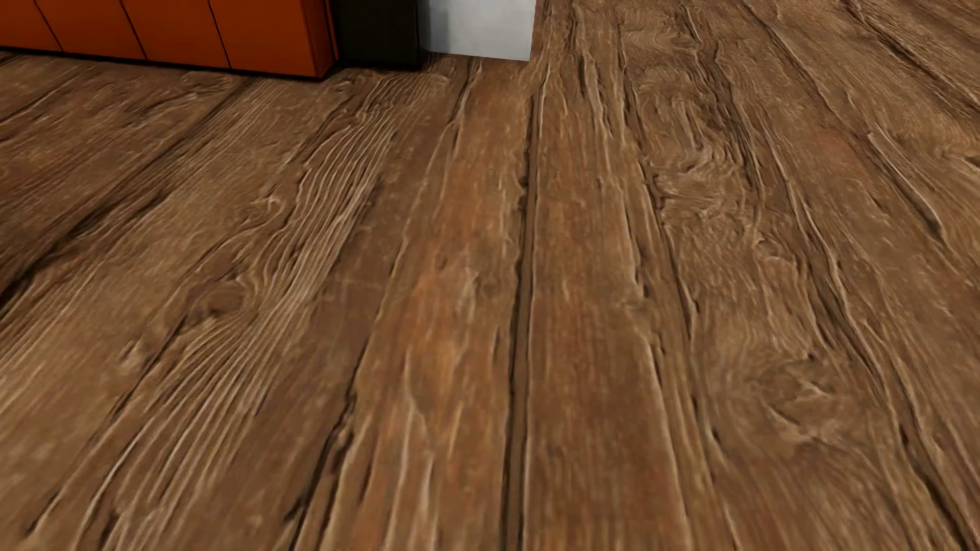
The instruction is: Stand still
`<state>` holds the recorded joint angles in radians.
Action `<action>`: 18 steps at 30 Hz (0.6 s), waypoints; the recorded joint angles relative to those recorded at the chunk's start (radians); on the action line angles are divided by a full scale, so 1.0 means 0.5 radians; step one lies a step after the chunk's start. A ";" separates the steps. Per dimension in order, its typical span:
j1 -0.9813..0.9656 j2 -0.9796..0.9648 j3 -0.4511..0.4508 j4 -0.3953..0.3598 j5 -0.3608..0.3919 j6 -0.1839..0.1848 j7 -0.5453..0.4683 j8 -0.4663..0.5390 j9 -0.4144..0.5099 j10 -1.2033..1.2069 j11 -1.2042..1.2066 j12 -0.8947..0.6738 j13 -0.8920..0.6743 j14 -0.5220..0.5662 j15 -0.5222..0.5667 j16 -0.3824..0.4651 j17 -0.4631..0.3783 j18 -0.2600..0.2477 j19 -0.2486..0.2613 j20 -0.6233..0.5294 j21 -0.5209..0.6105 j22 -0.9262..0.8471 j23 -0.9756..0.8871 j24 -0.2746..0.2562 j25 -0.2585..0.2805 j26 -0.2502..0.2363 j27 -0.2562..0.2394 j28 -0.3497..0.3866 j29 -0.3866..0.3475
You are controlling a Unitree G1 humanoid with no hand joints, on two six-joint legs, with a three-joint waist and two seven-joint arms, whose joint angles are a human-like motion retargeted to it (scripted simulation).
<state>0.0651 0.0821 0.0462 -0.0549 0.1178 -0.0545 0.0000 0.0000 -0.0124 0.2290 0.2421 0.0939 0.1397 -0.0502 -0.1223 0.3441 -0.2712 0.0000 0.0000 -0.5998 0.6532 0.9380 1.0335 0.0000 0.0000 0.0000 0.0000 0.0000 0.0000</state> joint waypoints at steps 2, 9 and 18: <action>-0.014 -0.009 -0.005 -0.001 -0.002 -0.007 0.000 0.000 -0.017 0.004 -0.003 -0.007 0.010 -0.002 0.004 0.004 0.002 0.000 0.000 -0.012 -0.009 0.021 0.002 0.000 0.000 0.000 0.000 0.000 0.000; 0.010 0.027 0.003 0.002 0.005 -0.015 0.000 0.000 0.008 0.008 -0.012 0.016 0.005 -0.017 0.002 -0.005 -0.002 0.000 0.000 0.010 -0.008 0.016 0.003 0.000 0.000 0.000 0.000 0.000 0.000; -0.015 -0.007 0.000 0.002 0.002 -0.018 0.000 0.000 0.000 -0.001 -0.006 -0.011 -0.016 -0.014 0.000 -0.005 0.009 0.000 0.000 -0.033 0.019 0.011 -0.004 0.000 0.000 0.000 0.000 0.000 0.000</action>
<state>0.0578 0.0788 0.0461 -0.0538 0.1188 -0.0635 0.0000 0.0000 -0.0122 0.2288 0.2391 0.0883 0.1315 -0.0572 -0.1222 0.3415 -0.2668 0.0000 0.0000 -0.6161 0.6627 0.9434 1.0313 0.0000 0.0000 0.0000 0.0000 0.0000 0.0000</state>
